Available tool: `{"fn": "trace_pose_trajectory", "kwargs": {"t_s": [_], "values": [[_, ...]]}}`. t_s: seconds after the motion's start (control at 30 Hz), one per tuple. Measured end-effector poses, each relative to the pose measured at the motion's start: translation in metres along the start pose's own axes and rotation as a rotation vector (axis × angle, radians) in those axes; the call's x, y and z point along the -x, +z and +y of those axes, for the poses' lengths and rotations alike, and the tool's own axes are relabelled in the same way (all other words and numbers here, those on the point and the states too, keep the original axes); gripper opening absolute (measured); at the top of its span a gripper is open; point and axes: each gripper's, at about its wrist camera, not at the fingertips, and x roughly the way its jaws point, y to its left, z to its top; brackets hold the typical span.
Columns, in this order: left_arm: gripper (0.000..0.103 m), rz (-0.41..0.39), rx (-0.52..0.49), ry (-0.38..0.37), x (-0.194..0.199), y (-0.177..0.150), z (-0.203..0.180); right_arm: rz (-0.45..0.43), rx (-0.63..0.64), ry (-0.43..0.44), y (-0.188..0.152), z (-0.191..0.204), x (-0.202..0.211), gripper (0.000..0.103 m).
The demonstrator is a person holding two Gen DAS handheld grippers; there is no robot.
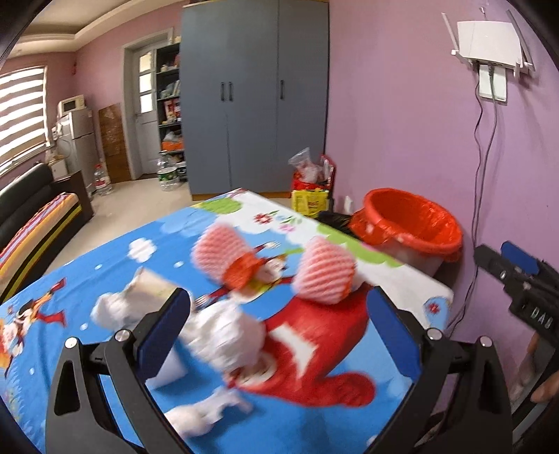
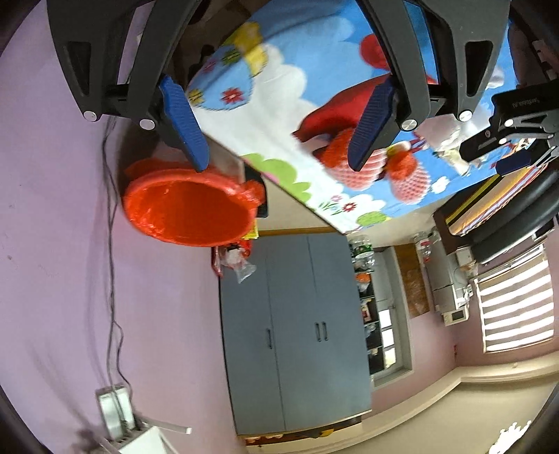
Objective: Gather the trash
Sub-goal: 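Move both open tools back over the trash pile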
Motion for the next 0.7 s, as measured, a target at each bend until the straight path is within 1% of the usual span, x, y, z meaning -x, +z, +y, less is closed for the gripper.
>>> {"fn": "trace_pose_trajectory", "kwargs": {"t_s": [0.17,0.23,0.3,0.47,0.7], "values": [[0.098,0.007,-0.003,0.047,0.018,-0.022,0.033,0.036,0.009,0.029,-0.013,0.032,0.004,0.08],[0.098,0.009,-0.005,0.078,0.027,-0.034,0.051,0.05,0.022,0.045,-0.019,0.043,0.003,0.08],[0.098,0.019,-0.006,0.113,0.034,-0.047,0.069,0.066,0.041,0.066,-0.026,0.058,0.001,0.08],[0.098,0.053,-0.008,0.17,0.042,-0.073,0.104,0.094,0.068,0.114,-0.044,0.093,-0.003,0.08],[0.098,0.068,0.076,0.224,0.044,-0.087,0.152,0.166,0.124,0.202,-0.07,0.145,-0.018,0.08]]}}
